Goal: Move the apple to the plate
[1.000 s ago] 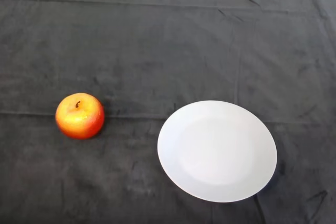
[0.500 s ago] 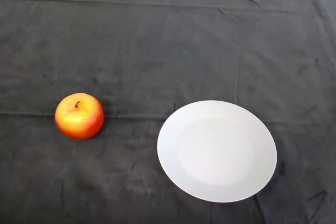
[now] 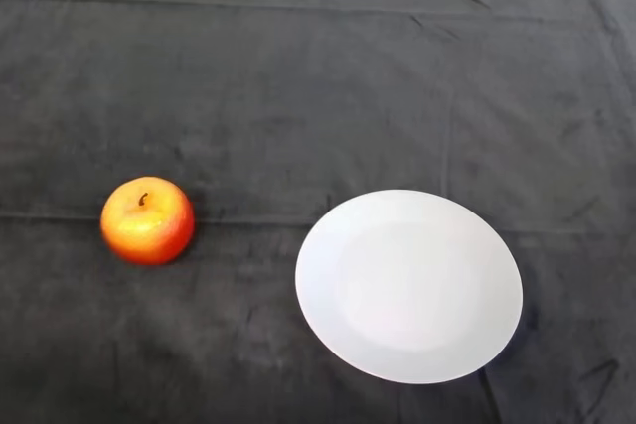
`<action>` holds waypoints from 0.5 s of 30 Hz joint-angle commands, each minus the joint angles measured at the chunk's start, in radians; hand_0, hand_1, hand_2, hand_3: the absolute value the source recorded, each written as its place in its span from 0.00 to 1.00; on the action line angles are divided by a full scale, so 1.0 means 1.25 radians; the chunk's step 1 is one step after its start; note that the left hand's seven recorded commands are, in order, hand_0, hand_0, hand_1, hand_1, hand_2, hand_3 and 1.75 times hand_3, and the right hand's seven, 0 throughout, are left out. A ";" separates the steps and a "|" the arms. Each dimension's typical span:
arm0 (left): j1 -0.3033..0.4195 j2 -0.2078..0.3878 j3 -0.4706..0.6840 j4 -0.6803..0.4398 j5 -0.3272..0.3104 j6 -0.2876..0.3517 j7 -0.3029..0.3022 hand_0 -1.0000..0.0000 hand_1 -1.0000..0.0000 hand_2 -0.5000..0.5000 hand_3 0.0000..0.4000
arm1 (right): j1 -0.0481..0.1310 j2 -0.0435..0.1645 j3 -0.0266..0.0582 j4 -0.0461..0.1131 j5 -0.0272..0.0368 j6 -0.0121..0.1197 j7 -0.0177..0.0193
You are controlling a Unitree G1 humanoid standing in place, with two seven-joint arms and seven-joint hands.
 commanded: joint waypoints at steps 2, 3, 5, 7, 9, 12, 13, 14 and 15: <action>-0.037 -0.014 -0.012 -0.040 0.013 -0.031 -0.032 1.00 1.00 0.50 0.00 | 0.012 -0.006 -0.0059 0.010 0.0052 -0.002 0.0005; -0.037 -0.017 -0.015 -0.040 0.015 -0.036 -0.043 1.00 1.00 0.50 0.00 | 0.012 -0.006 -0.0059 0.009 0.0053 -0.002 0.0005; -0.037 -0.022 -0.022 -0.040 0.018 -0.045 -0.062 1.00 1.00 0.50 0.00 | 0.012 -0.006 -0.0059 0.009 0.0053 -0.002 0.0006; -0.039 -0.029 -0.030 -0.039 0.024 -0.052 -0.075 1.00 1.00 0.50 0.00 | 0.012 -0.006 -0.0059 0.009 0.0053 -0.002 0.0006; -0.043 -0.039 -0.041 -0.038 0.033 -0.057 -0.088 1.00 1.00 0.50 0.00 | 0.012 -0.006 -0.0060 0.009 0.0053 -0.002 0.0006; -0.048 -0.054 -0.058 -0.036 0.046 -0.063 -0.105 1.00 1.00 0.50 0.00 | 0.012 -0.006 -0.0060 0.009 0.0054 -0.001 0.0007; -0.049 -0.059 -0.063 -0.035 0.050 -0.065 -0.110 1.00 1.00 0.50 0.00 | 0.013 -0.006 -0.0060 0.009 0.0054 -0.001 0.0007; -0.051 -0.064 -0.069 -0.035 0.055 -0.066 -0.115 1.00 1.00 0.50 0.00 | 0.013 -0.006 -0.0060 0.008 0.0054 -0.001 0.0007; -0.053 -0.069 -0.075 -0.034 0.060 -0.067 -0.120 1.00 1.00 0.50 0.00 | 0.013 -0.006 -0.0060 0.008 0.0054 -0.001 0.0007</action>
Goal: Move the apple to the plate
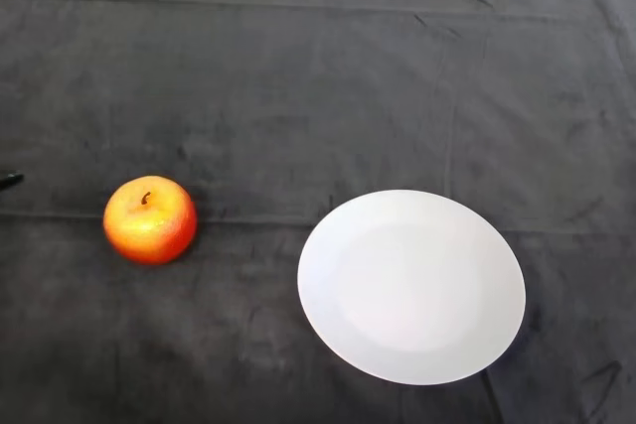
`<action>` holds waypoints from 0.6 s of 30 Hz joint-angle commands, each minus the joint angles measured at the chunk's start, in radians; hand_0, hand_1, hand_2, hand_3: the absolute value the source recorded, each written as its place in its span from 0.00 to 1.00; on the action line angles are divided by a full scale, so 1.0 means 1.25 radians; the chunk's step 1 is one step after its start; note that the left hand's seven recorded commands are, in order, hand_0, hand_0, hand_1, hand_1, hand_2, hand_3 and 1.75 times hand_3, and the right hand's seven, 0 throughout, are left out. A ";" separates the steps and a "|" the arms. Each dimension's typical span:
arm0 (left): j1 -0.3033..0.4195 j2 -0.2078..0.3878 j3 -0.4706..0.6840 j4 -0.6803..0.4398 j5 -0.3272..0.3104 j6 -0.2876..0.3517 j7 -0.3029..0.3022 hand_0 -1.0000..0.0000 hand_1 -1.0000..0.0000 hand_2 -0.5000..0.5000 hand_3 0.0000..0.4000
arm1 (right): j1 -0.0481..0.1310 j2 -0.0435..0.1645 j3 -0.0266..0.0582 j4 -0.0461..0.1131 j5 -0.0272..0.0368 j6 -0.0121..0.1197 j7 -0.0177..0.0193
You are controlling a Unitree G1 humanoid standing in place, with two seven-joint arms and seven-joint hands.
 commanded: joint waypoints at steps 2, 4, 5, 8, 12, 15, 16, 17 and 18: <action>-0.043 -0.016 -0.030 -0.034 0.023 -0.023 -0.021 1.00 1.00 0.50 0.00 | 0.013 -0.006 -0.0060 0.008 0.0054 -0.001 0.0008; -0.045 -0.026 -0.042 -0.035 0.033 -0.026 -0.029 1.00 1.00 0.50 0.00 | 0.013 -0.006 -0.0061 0.008 0.0054 -0.001 0.0008; -0.046 -0.031 -0.047 -0.036 0.038 -0.028 -0.032 1.00 1.00 0.50 0.00 | 0.013 -0.006 -0.0061 0.008 0.0054 -0.001 0.0008; -0.047 -0.046 -0.066 -0.039 0.054 -0.035 -0.046 1.00 1.00 0.50 0.00 | 0.013 -0.006 -0.0061 0.007 0.0055 -0.001 0.0009; -0.045 -0.061 -0.085 -0.043 0.068 -0.043 -0.067 1.00 1.00 0.50 0.00 | 0.013 -0.006 -0.0061 0.007 0.0055 -0.001 0.0009; -0.041 -0.071 -0.099 -0.046 0.078 -0.049 -0.079 1.00 1.00 0.50 0.00 | 0.013 -0.006 -0.0062 0.007 0.0055 -0.001 0.0010; -0.040 -0.076 -0.104 -0.047 0.083 -0.052 -0.082 1.00 1.00 0.50 0.00 | 0.013 -0.006 -0.0062 0.007 0.0055 0.000 0.0010; -0.039 -0.079 -0.109 -0.048 0.087 -0.053 -0.085 1.00 1.00 0.50 0.00 | 0.013 -0.006 -0.0062 0.006 0.0056 0.000 0.0010; -0.037 -0.083 -0.114 -0.049 0.092 -0.054 -0.088 1.00 1.00 0.50 0.00 | 0.013 -0.006 -0.0062 0.006 0.0056 0.000 0.0010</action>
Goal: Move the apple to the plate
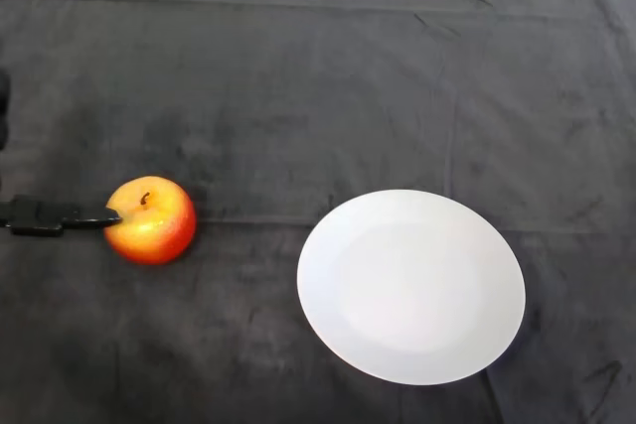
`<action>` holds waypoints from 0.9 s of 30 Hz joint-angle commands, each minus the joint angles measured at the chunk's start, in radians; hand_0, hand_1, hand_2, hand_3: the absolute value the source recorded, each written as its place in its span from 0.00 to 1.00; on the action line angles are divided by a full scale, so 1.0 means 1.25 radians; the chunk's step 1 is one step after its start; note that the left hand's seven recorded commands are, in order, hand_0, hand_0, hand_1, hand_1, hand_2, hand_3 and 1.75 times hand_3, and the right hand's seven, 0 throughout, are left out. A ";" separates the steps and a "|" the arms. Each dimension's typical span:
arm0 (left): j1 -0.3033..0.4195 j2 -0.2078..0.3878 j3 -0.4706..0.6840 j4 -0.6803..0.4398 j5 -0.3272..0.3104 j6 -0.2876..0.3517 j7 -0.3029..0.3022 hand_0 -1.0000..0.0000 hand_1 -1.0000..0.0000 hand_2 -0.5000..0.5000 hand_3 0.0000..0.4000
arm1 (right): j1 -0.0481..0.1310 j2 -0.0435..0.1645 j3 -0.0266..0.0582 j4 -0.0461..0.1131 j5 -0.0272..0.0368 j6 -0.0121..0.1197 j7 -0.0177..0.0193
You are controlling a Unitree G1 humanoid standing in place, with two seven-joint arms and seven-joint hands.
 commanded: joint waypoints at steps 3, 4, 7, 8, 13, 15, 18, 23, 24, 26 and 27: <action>-0.033 -0.012 -0.025 -0.044 0.032 -0.026 -0.018 1.00 1.00 0.50 0.00 | 0.014 -0.006 -0.0062 0.006 0.0056 0.000 0.0011; -0.032 -0.014 -0.029 -0.044 0.035 -0.026 -0.020 1.00 1.00 0.50 0.00 | 0.014 -0.006 -0.0062 0.006 0.0056 0.000 0.0011; -0.028 -0.024 -0.043 -0.046 0.046 -0.024 -0.029 1.00 1.00 0.50 0.00 | 0.014 -0.006 -0.0063 0.006 0.0056 0.000 0.0011; -0.027 -0.028 -0.048 -0.046 0.049 -0.023 -0.032 1.00 1.00 0.50 0.00 | 0.014 -0.006 -0.0063 0.005 0.0057 0.000 0.0011; -0.026 -0.044 -0.071 -0.049 0.068 -0.010 -0.040 1.00 1.00 0.50 0.00 | 0.014 -0.006 -0.0064 0.005 0.0057 0.000 0.0012; -0.022 -0.054 -0.083 -0.049 0.080 -0.007 -0.038 1.00 1.00 0.50 0.00 | 0.014 -0.006 -0.0064 0.005 0.0057 0.000 0.0013; -0.018 -0.068 -0.101 -0.047 0.096 0.001 -0.037 1.00 1.00 0.50 0.00 | 0.015 -0.006 -0.0065 0.004 0.0058 0.000 0.0013; -0.015 -0.078 -0.129 -0.036 0.119 0.021 -0.047 1.00 1.00 0.50 0.00 | 0.015 -0.006 -0.0066 0.003 0.0059 0.001 0.0014; -0.014 -0.078 -0.133 -0.033 0.123 0.024 -0.050 1.00 1.00 0.50 0.00 | 0.015 -0.006 -0.0066 0.003 0.0059 0.001 0.0015; -0.012 -0.073 -0.141 -0.027 0.129 0.033 -0.061 1.00 1.00 0.50 0.00 | 0.015 -0.006 -0.0066 0.003 0.0059 0.001 0.0015; -0.011 -0.068 -0.145 -0.023 0.132 0.040 -0.069 1.00 1.00 0.50 0.00 | 0.015 -0.006 -0.0066 0.003 0.0059 0.001 0.0015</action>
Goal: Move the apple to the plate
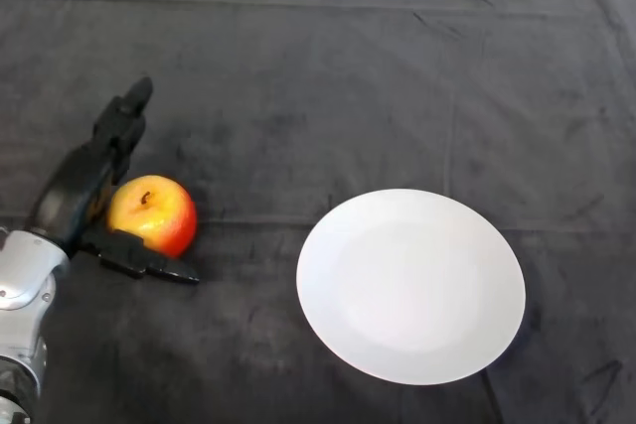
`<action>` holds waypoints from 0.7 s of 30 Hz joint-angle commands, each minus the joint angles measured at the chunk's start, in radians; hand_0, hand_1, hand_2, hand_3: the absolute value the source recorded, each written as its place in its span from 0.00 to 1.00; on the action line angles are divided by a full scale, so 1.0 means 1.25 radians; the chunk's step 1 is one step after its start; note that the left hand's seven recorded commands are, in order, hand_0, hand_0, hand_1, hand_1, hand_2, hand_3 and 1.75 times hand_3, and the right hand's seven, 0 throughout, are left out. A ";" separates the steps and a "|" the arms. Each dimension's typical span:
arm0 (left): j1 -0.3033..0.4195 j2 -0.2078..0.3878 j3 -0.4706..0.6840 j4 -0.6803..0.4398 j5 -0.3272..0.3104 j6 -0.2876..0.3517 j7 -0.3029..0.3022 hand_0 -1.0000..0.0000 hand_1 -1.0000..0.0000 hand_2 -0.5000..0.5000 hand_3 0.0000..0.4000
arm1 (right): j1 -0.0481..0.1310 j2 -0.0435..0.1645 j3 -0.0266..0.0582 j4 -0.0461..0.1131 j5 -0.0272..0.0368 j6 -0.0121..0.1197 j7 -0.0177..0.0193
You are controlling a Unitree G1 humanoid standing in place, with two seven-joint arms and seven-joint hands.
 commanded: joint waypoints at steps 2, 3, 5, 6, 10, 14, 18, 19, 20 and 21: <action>-0.008 0.014 -0.023 0.000 0.022 0.022 -0.025 1.00 1.00 0.50 0.00 | 0.015 -0.006 -0.0066 0.003 0.0059 0.001 0.0016; -0.007 0.018 -0.025 0.003 0.025 0.027 -0.029 1.00 1.00 0.50 0.00 | 0.015 -0.006 -0.0066 0.003 0.0059 0.001 0.0016; -0.005 0.028 -0.031 0.011 0.032 0.039 -0.035 1.00 1.00 0.50 0.00 | 0.015 -0.006 -0.0067 0.003 0.0060 0.001 0.0016; -0.005 0.032 -0.034 0.015 0.037 0.047 -0.037 1.00 1.00 0.50 0.00 | 0.015 -0.006 -0.0067 0.002 0.0060 0.001 0.0016; -0.005 0.041 -0.048 0.028 0.057 0.075 -0.031 1.00 1.00 0.50 0.00 | 0.015 -0.006 -0.0067 0.002 0.0060 0.001 0.0017; -0.005 0.046 -0.062 0.041 0.077 0.107 -0.020 1.00 1.00 0.50 0.00 | 0.015 -0.006 -0.0067 0.002 0.0059 0.001 0.0017; -0.017 0.044 -0.077 0.050 0.096 0.148 -0.008 1.00 1.00 0.50 0.00 | 0.016 -0.006 -0.0068 0.002 0.0059 0.001 0.0018; -0.020 0.043 -0.080 0.051 0.099 0.156 -0.006 0.77 0.89 0.44 0.23 | 0.016 -0.006 -0.0068 0.002 0.0059 0.001 0.0018; -0.022 0.043 -0.083 0.052 0.102 0.164 -0.005 0.43 0.44 0.49 0.57 | 0.016 -0.006 -0.0068 0.002 0.0059 0.001 0.0018; -0.025 0.042 -0.086 0.053 0.106 0.172 -0.003 0.27 0.30 0.49 0.73 | 0.016 -0.006 -0.0068 0.002 0.0059 0.002 0.0018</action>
